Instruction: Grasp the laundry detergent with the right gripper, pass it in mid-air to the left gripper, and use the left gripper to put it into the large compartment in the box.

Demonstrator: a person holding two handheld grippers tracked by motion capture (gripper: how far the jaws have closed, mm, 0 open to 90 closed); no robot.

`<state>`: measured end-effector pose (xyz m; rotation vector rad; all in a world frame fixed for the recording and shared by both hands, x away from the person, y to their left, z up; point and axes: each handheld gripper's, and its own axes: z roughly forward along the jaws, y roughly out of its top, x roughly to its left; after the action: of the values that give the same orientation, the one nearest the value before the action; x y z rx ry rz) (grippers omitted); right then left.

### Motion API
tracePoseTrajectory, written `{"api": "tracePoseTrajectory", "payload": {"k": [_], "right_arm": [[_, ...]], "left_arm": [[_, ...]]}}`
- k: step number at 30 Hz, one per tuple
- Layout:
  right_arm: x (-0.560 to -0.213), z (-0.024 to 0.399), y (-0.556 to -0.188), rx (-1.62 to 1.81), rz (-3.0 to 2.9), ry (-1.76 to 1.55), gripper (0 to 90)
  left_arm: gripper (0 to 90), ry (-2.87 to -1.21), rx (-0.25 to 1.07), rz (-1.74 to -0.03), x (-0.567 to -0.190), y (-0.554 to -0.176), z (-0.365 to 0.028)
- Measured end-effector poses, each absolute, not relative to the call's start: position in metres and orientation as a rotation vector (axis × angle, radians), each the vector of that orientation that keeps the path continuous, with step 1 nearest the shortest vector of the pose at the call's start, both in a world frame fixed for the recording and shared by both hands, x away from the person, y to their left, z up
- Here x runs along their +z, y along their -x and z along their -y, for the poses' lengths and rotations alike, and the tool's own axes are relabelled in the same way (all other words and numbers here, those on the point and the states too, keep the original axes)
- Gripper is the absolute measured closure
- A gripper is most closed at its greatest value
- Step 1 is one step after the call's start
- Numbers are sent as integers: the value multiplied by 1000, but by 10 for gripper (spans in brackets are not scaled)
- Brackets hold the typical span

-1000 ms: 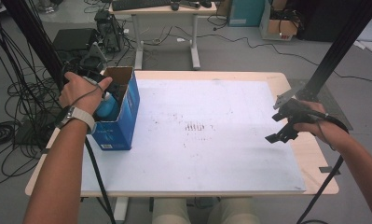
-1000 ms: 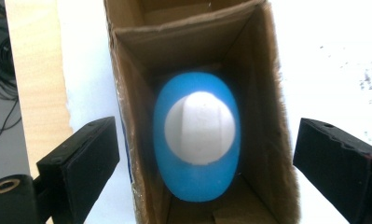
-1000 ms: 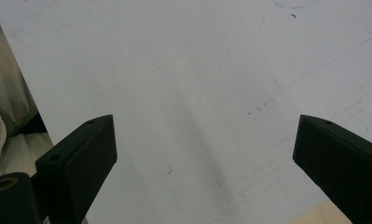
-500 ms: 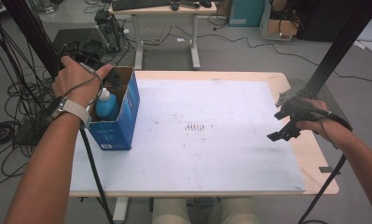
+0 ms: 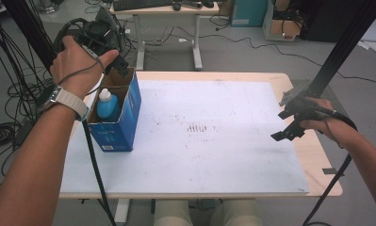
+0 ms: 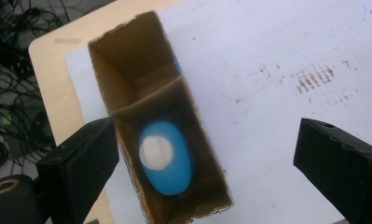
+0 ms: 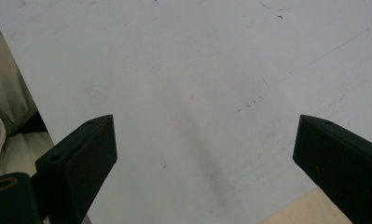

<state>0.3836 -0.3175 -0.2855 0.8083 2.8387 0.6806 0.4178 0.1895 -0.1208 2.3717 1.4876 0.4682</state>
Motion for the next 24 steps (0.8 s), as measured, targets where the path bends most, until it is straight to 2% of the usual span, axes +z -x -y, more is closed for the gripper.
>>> {"api": "tracePoseTrajectory", "payload": {"k": [9, 24], "right_arm": [[-284, 320, -384, 670, -2847, -813, 61], [-281, 322, -384, 671, -2842, -826, 61]], "left_arm": [[71, -2435, 478, -1330, -106, -410, -165], [70, -2586, 380, -967, -109, -397, -117]]}}
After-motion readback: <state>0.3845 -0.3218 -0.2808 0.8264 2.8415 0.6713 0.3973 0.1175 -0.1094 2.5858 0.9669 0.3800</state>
